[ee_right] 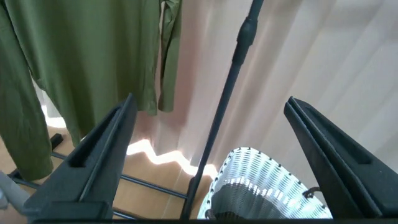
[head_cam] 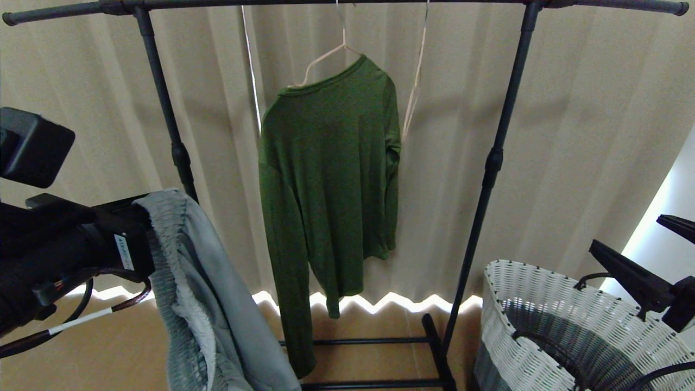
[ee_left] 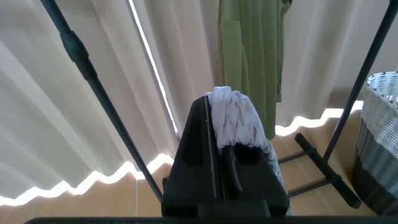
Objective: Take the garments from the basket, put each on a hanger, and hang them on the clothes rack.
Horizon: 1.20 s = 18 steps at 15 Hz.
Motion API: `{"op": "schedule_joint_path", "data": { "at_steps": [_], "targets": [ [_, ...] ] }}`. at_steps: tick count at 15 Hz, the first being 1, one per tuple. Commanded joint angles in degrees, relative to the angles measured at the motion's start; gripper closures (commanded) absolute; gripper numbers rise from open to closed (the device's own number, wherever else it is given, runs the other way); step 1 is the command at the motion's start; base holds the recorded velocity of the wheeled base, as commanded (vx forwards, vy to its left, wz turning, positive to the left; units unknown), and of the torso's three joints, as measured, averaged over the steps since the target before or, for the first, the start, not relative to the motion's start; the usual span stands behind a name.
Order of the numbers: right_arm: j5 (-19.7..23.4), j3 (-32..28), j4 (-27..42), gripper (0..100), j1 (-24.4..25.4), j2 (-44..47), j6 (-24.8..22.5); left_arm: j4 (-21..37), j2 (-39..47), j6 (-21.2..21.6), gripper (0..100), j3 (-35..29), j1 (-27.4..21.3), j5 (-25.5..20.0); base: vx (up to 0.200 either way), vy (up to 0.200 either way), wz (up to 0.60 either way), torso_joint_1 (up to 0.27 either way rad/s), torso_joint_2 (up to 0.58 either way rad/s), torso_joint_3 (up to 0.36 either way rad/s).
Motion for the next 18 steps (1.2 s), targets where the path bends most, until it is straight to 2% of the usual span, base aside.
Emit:
{"op": "schedule_joint_path", "data": {
  "at_steps": [1,5,18],
  "targets": [
    [0.0,0.0,0.1,0,-1.0,0.5,0.0,0.0,0.3,0.0,100,0.0,0.0,0.0,0.0,0.0,0.0,0.1,-0.33,-0.256],
    [0.0,0.3,-0.1,0,-5.2,3.1,0.1,0.0,0.3,0.2,100,0.1,-0.1,0.0,0.0,0.0,0.0,0.127,-0.37,-0.283],
    [0.1,1.0,-0.1,0,-5.3,3.4,-0.1,-0.1,0.0,0.5,100,0.7,-0.3,0.0,0.0,0.0,0.0,0.198,-0.48,-0.281]
  ]
}}
